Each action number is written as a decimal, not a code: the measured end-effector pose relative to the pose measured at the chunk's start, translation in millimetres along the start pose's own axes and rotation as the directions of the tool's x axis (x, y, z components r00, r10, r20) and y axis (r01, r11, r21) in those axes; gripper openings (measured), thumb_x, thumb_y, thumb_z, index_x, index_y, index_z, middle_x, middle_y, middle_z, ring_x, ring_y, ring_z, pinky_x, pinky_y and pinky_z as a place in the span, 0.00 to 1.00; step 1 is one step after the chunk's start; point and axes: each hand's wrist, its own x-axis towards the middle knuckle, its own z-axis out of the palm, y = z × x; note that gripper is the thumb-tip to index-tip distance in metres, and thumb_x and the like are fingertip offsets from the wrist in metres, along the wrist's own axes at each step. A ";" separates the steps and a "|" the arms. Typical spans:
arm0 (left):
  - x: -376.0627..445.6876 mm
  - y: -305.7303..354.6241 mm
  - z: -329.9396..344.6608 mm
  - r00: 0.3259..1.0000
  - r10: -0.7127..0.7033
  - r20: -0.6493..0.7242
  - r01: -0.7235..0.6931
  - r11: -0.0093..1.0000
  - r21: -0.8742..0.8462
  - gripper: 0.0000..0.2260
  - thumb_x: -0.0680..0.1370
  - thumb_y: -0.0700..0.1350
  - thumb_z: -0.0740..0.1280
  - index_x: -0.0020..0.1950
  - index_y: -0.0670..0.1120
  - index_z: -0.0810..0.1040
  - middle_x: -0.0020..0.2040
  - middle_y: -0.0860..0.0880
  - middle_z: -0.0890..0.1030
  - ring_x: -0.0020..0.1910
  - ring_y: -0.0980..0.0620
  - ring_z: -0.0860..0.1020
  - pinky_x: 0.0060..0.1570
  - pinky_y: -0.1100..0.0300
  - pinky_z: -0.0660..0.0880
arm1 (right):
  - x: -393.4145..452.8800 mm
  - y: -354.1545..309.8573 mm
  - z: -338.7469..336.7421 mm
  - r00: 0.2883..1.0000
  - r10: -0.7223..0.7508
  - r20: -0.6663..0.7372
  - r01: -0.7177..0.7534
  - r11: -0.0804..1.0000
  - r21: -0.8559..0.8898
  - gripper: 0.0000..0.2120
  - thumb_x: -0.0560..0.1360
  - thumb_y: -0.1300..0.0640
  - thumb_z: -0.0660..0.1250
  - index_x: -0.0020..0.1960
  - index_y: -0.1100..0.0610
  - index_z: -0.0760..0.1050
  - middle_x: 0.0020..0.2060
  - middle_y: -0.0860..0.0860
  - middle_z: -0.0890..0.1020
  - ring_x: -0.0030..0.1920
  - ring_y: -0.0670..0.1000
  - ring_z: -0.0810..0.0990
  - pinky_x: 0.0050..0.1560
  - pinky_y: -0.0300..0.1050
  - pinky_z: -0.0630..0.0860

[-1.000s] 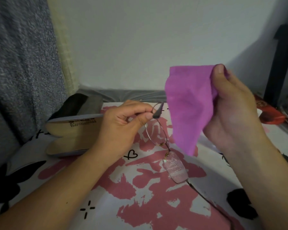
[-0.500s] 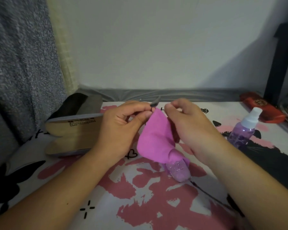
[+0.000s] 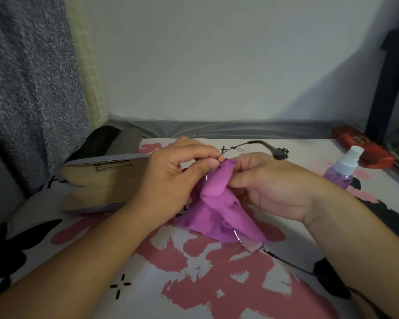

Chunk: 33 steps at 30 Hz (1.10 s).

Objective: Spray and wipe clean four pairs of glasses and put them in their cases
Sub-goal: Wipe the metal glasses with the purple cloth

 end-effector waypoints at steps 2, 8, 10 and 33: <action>0.6 -1.9 -1.7 1.000 -0.001 -0.006 0.001 1.000 -0.005 0.05 0.76 0.38 0.71 0.49 0.46 0.85 0.44 0.55 0.84 0.46 0.52 0.81 0.50 0.60 0.74 | -1.7 -1.2 -3.3 0.999 0.000 0.049 0.001 1.000 -0.017 0.14 0.73 0.60 0.66 0.55 0.67 0.80 0.49 0.63 0.79 0.50 0.60 0.74 0.49 0.51 0.72; 0.7 -1.5 -0.2 1.000 0.007 -0.007 -0.007 0.999 -0.038 0.07 0.76 0.38 0.71 0.50 0.48 0.85 0.44 0.59 0.83 0.46 0.56 0.80 0.51 0.63 0.73 | -4.8 -3.2 -11.2 0.976 0.069 0.209 -0.069 0.998 -0.010 0.18 0.71 0.70 0.66 0.61 0.68 0.76 0.49 0.61 0.82 0.46 0.56 0.81 0.50 0.48 0.76; 0.6 -1.2 -0.6 0.999 -0.032 0.011 0.032 0.996 -0.089 0.08 0.76 0.37 0.71 0.48 0.49 0.86 0.44 0.58 0.84 0.46 0.56 0.81 0.51 0.62 0.74 | -7.4 -6.7 -15.3 0.967 0.076 0.244 -0.086 0.996 0.034 0.15 0.73 0.71 0.65 0.58 0.66 0.79 0.46 0.58 0.84 0.43 0.52 0.83 0.44 0.42 0.79; 3.0 -1.8 -4.2 0.998 -0.057 0.005 0.057 0.988 -0.140 0.06 0.75 0.38 0.72 0.47 0.48 0.86 0.44 0.55 0.85 0.45 0.54 0.81 0.51 0.59 0.76 | -6.7 -6.7 -14.1 0.980 0.066 0.188 -0.076 0.996 0.047 0.17 0.78 0.62 0.66 0.63 0.70 0.75 0.52 0.63 0.82 0.47 0.56 0.83 0.52 0.47 0.81</action>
